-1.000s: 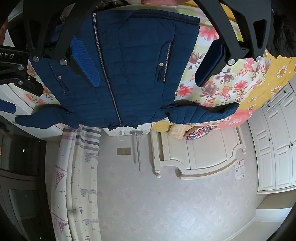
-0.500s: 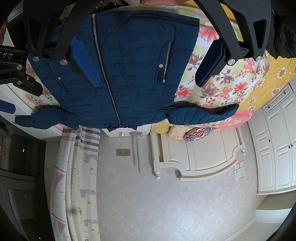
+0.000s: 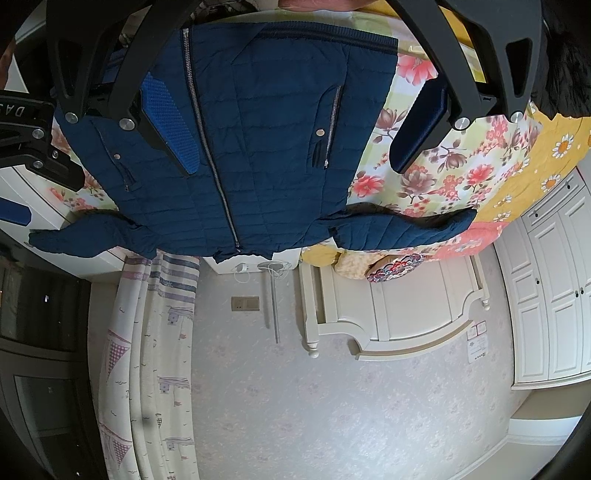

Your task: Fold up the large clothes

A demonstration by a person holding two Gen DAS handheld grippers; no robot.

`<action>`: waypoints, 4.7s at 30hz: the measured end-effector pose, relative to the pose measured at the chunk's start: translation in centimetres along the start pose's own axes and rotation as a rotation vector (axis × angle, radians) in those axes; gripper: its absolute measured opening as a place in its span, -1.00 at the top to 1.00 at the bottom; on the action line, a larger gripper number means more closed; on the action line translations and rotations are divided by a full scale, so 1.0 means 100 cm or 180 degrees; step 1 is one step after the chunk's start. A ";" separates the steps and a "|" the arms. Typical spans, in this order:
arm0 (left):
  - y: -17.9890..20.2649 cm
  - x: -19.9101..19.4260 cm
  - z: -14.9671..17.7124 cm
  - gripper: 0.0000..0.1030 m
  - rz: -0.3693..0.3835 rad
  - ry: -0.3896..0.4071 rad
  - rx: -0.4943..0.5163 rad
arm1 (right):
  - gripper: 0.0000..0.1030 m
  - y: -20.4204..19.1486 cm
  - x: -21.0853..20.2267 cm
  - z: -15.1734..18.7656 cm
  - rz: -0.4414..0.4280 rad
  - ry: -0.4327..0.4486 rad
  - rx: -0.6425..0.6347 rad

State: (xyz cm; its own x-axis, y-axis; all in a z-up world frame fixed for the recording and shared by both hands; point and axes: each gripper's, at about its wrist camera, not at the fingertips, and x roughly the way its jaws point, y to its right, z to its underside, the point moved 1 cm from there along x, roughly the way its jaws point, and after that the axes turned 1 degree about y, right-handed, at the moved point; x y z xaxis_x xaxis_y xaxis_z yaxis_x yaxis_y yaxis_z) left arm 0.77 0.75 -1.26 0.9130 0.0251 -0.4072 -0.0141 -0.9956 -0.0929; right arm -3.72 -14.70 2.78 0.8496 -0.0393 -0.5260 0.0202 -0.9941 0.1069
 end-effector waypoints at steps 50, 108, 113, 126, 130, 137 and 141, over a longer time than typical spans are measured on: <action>0.010 0.032 0.014 -0.91 0.0042 -0.0292 0.0046 | -0.95 0.009 0.028 0.015 -0.0073 -0.0249 0.0164; -0.001 0.399 0.005 -0.91 0.0327 -0.1535 -0.0145 | -0.62 0.045 0.357 -0.065 -0.1135 -0.0838 0.0034; 0.023 0.381 -0.011 -0.91 0.0374 -0.1291 0.0121 | -0.65 0.127 0.283 -0.014 -0.0801 -0.0581 0.0688; 0.295 0.354 -0.068 -0.91 0.1325 -0.0495 0.2170 | -0.64 0.168 0.296 0.063 -0.0558 -0.0712 0.1389; 0.331 0.366 -0.054 -0.04 0.1350 -0.0607 0.2512 | -0.64 0.168 0.295 0.062 -0.0566 -0.0714 0.1405; 0.224 0.345 -0.123 0.59 0.1635 -0.0193 0.1042 | -0.64 0.170 0.293 0.064 -0.0638 -0.0679 0.1488; 0.068 0.357 -0.144 0.59 0.1714 -0.0296 -0.0508 | -0.64 0.170 0.290 0.065 -0.0653 -0.0670 0.1504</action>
State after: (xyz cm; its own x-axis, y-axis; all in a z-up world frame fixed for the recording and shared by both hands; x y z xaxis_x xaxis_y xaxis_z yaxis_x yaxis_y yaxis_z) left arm 39.10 -6.46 -3.35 0.7541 -0.4893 -0.4381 -0.3993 -0.8712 0.2856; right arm 17.85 -33.43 -16.12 0.7286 0.1886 -0.6585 -0.1056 -0.9189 -0.3801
